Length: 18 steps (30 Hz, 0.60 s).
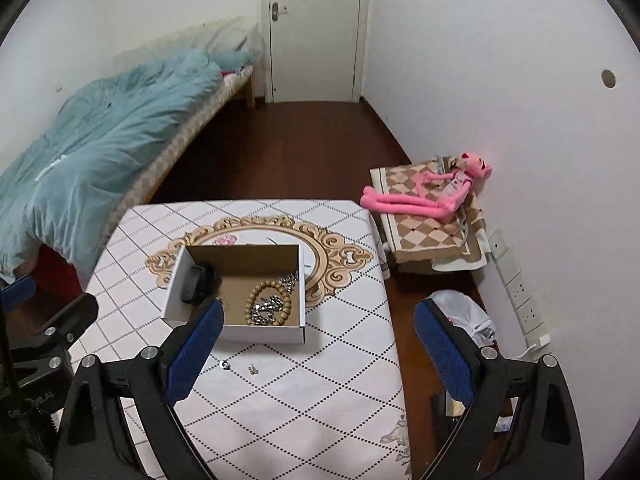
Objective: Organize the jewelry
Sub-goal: 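Lift both open tools out of the box, then grasp the second black ring with the left tool while the right tool grasps the earrings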
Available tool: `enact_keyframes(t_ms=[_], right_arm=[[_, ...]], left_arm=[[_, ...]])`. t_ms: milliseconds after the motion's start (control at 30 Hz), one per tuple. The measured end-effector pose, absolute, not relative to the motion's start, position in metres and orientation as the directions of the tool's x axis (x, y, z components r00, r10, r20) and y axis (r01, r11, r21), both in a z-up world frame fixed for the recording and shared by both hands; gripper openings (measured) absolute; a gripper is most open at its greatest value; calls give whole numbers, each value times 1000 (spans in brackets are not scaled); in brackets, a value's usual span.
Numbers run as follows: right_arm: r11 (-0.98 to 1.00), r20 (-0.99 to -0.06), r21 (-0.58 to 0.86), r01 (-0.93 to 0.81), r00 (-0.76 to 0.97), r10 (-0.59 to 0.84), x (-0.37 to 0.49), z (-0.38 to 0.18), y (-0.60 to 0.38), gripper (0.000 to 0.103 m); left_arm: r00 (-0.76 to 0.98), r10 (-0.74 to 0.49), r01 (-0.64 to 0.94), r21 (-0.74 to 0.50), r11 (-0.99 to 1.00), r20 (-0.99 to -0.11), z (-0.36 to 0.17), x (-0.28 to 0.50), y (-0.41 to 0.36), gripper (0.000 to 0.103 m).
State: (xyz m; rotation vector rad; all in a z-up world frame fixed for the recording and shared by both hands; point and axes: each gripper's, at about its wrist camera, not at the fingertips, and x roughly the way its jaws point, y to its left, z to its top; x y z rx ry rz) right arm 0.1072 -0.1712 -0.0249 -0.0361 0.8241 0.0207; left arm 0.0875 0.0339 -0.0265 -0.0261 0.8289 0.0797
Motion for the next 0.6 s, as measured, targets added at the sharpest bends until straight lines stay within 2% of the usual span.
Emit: enact_keyframes(t_ms=[200, 367, 400, 533, 600], right_arm=[[999, -762, 20, -25, 647, 32, 109, -40, -173, 98], [995, -850, 70, -67, 517, 95, 122, -115, -160, 97], [994, -858, 77, -74, 502, 104, 123, -128, -157, 93], [988, -899, 107, -111, 414, 143, 133, -189, -135, 56], [987, -907, 108, -118, 395, 146, 136, -208, -127, 51]], left_arm=[[633, 82, -118, 9, 993, -770, -46, 91, 38, 103], [525, 133, -160, 56, 986, -841, -107, 100, 51, 103], [501, 143, -165, 68, 984, -854, -120, 102, 53, 103], [406, 165, -177, 100, 979, -899, -165, 105, 62, 103], [366, 166, -183, 104, 978, -916, -182, 106, 67, 103]])
